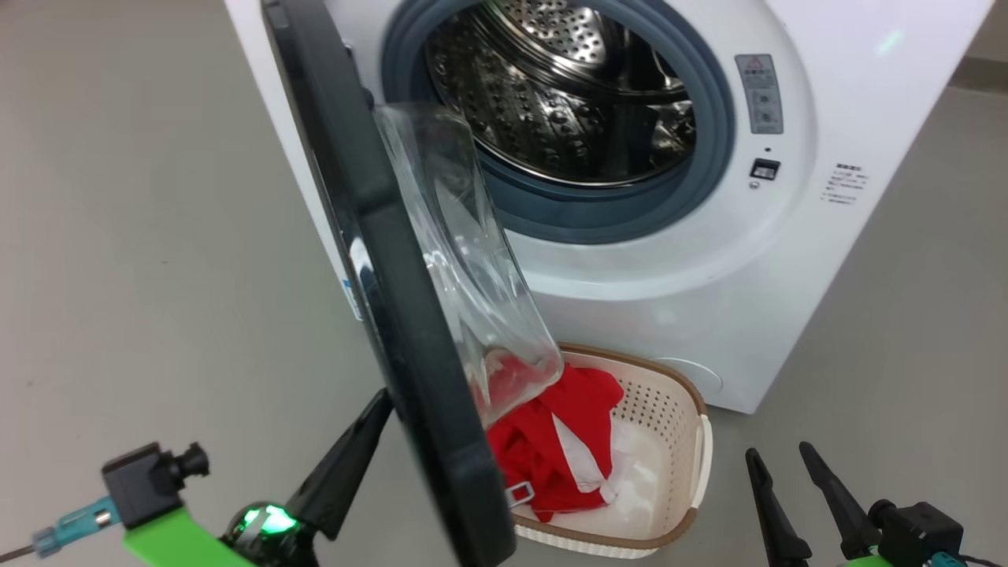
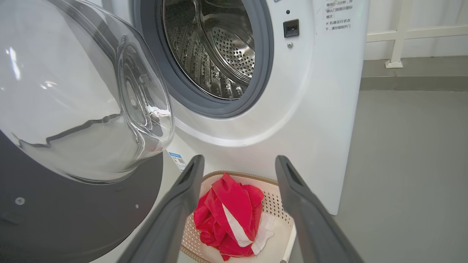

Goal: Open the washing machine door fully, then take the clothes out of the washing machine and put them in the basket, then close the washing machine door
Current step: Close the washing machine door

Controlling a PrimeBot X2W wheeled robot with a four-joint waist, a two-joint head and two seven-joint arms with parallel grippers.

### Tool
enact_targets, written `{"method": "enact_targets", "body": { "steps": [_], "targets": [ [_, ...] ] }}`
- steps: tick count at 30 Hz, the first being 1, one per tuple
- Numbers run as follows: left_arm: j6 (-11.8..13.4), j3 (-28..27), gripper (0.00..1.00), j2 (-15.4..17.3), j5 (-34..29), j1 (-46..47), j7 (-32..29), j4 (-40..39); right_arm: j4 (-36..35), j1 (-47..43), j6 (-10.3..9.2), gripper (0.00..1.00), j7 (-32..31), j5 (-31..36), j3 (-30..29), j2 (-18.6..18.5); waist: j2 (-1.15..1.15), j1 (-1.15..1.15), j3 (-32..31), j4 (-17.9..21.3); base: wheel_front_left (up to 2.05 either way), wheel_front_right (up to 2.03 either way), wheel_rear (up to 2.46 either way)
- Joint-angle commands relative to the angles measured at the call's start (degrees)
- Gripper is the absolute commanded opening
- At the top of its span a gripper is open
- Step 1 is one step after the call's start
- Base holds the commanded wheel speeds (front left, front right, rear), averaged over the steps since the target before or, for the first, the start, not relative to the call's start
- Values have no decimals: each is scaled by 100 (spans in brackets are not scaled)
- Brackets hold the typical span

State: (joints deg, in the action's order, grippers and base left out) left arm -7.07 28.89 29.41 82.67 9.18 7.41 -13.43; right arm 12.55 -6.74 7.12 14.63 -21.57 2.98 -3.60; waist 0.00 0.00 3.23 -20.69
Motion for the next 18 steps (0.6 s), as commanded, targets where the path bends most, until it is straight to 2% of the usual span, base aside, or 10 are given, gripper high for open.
{"method": "enact_targets", "body": {
  "steps": [1,9,18],
  "targets": [
    [-42,-41,0,29,-99,448,98,-89,-154,271,36,100,37,16,100,-60,0,0,127,176,0,0,0],
    [-42,639,0,-162,-448,1399,437,479,-185,424,36,100,37,24,52,-50,0,0,375,539,0,0,0],
    [-42,1124,0,-576,-1040,2360,718,1463,-231,638,36,100,37,33,-34,-27,0,0,682,979,0,0,0]
  ]
}}
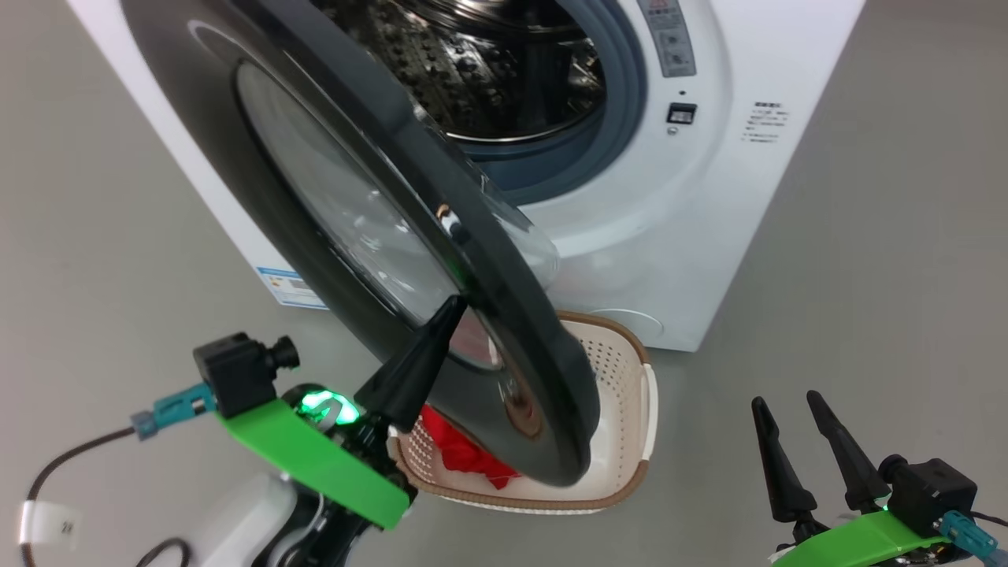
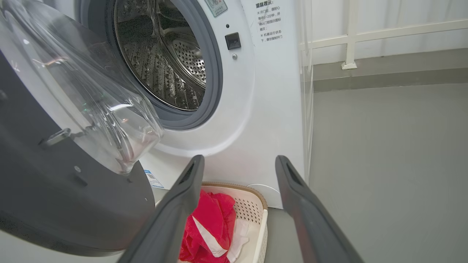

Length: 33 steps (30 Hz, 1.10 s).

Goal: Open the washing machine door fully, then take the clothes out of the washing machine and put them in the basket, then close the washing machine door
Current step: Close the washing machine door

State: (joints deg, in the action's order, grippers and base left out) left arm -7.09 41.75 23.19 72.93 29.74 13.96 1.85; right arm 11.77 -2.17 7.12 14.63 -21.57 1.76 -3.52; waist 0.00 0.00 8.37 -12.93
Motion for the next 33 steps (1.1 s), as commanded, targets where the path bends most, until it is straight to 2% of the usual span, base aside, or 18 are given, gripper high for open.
{"method": "enact_targets", "body": {
  "steps": [1,7,18,25,33],
  "targets": [
    [-40,-163,0,46,-66,305,63,-65,-153,181,36,100,37,33,88,-35,0,0,168,203,0,0,0],
    [-40,-161,0,-217,-246,789,99,432,-170,293,36,100,37,29,22,-16,0,0,321,496,0,0,0],
    [-40,-696,0,-746,-701,1405,103,1125,-177,438,36,100,37,5,-6,33,0,0,509,890,0,0,0],
    [-40,-875,0,-970,-893,1717,103,1491,-174,495,36,100,37,-16,-5,50,0,0,563,1035,0,0,0],
    [-40,-974,0,-1045,-816,2264,104,2042,-175,555,36,100,37,-31,16,60,0,0,644,1200,0,0,0]
  ]
}}
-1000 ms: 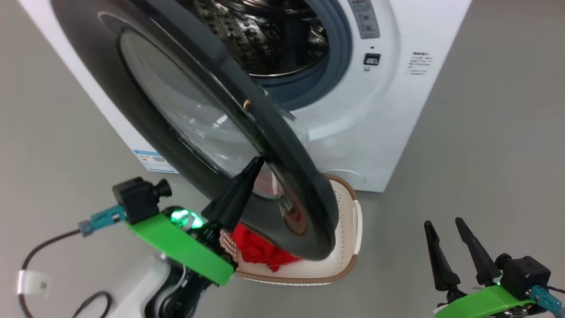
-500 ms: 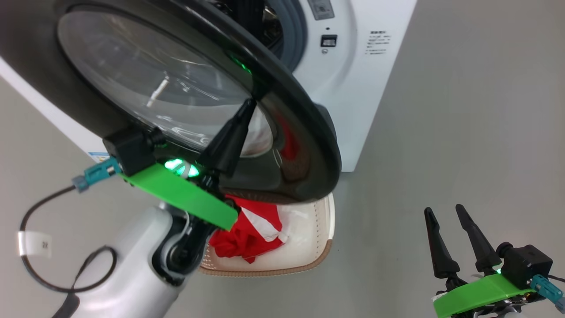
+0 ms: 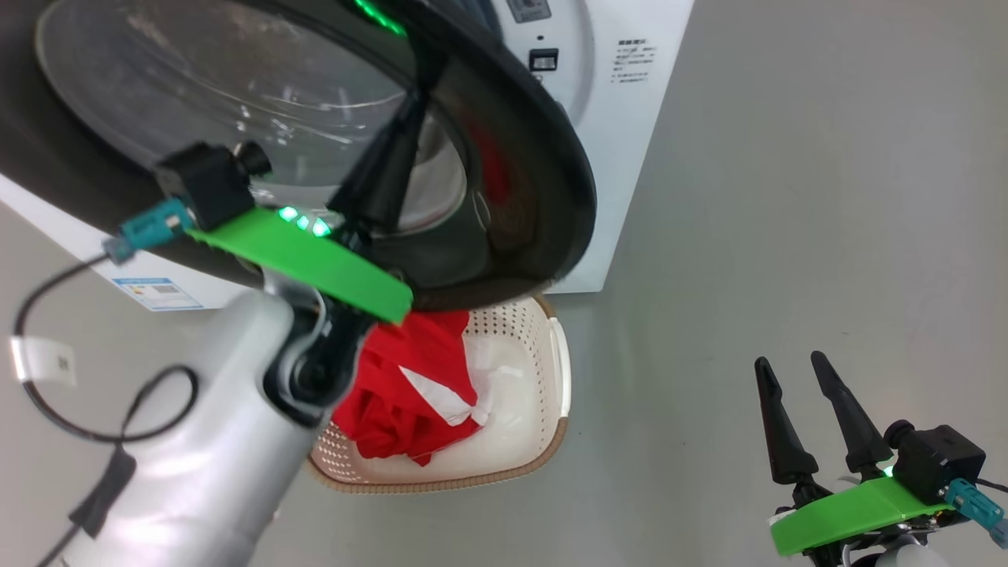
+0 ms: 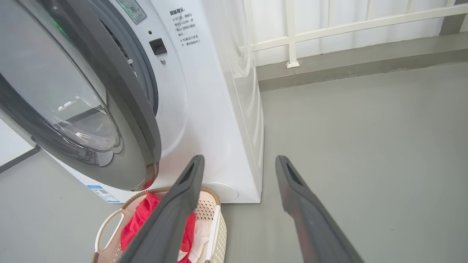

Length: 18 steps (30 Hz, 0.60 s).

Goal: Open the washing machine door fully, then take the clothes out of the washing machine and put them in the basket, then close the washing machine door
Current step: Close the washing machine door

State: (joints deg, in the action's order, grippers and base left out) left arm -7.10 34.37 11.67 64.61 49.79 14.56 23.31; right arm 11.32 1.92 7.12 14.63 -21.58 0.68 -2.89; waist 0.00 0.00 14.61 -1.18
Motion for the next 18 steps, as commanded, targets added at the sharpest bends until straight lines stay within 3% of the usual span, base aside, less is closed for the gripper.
{"method": "enact_targets", "body": {
  "steps": [1,18],
  "targets": [
    [-39,-250,0,92,32,331,43,-35,-127,152,36,100,37,-31,124,-2,0,0,29,43,0,0,0],
    [-39,-349,0,11,199,616,43,469,-111,137,36,100,37,-65,120,1,0,0,-32,146,0,0,0]
  ]
}}
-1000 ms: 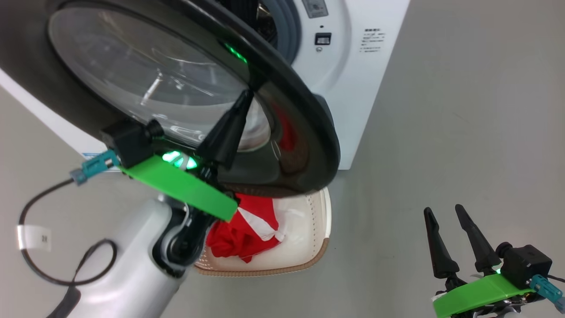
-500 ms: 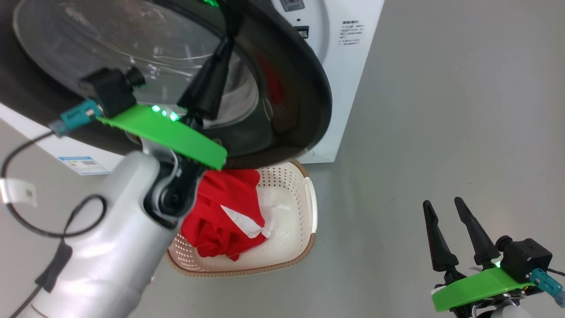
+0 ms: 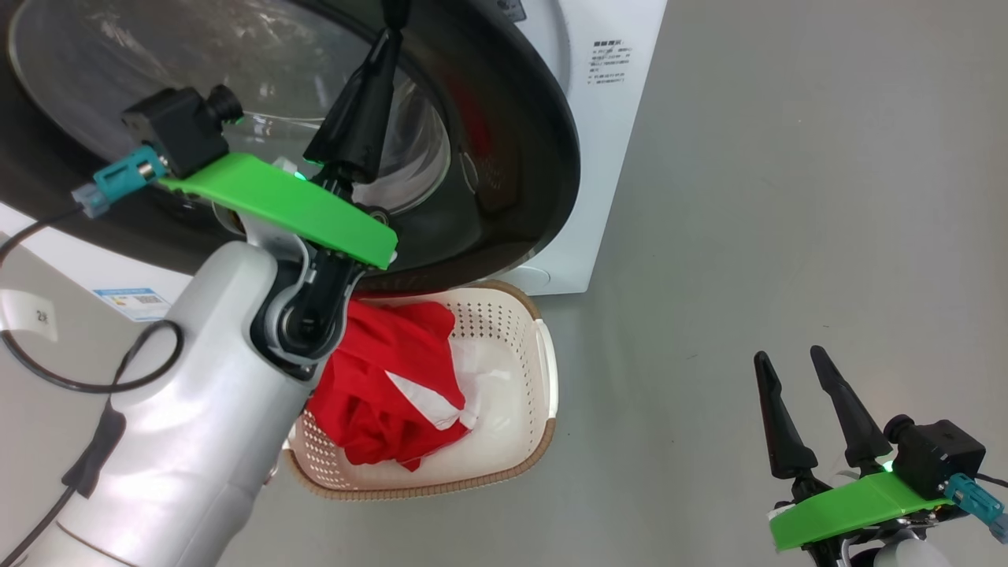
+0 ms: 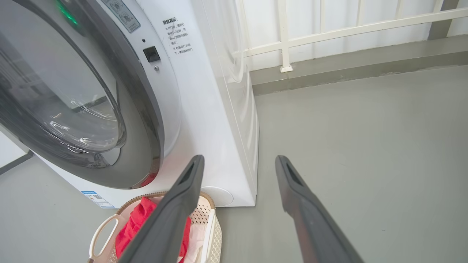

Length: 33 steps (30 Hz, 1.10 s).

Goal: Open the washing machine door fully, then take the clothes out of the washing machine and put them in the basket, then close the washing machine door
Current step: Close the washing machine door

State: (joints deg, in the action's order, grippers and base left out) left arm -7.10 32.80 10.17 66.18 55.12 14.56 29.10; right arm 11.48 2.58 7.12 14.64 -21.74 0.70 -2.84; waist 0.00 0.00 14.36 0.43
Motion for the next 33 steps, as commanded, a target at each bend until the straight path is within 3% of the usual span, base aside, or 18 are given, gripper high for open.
{"method": "enact_targets", "body": {
  "steps": [1,17,28,33],
  "targets": [
    [-39,-182,0,165,56,41,43,-120,-129,61,36,100,36,-46,114,-4,0,0,-15,-28,0,0,0],
    [-39,-175,0,316,515,-1302,43,-541,-113,-163,36,100,36,52,32,-4,0,0,-267,-366,0,0,0],
    [-39,-452,36,600,791,-2458,44,-737,-90,-441,36,100,36,36,-27,-126,0,0,-514,-551,0,0,0],
    [-39,-707,46,779,814,-3017,44,-804,-86,-624,36,100,36,23,-136,-194,0,0,-649,-542,0,0,0]
  ]
}}
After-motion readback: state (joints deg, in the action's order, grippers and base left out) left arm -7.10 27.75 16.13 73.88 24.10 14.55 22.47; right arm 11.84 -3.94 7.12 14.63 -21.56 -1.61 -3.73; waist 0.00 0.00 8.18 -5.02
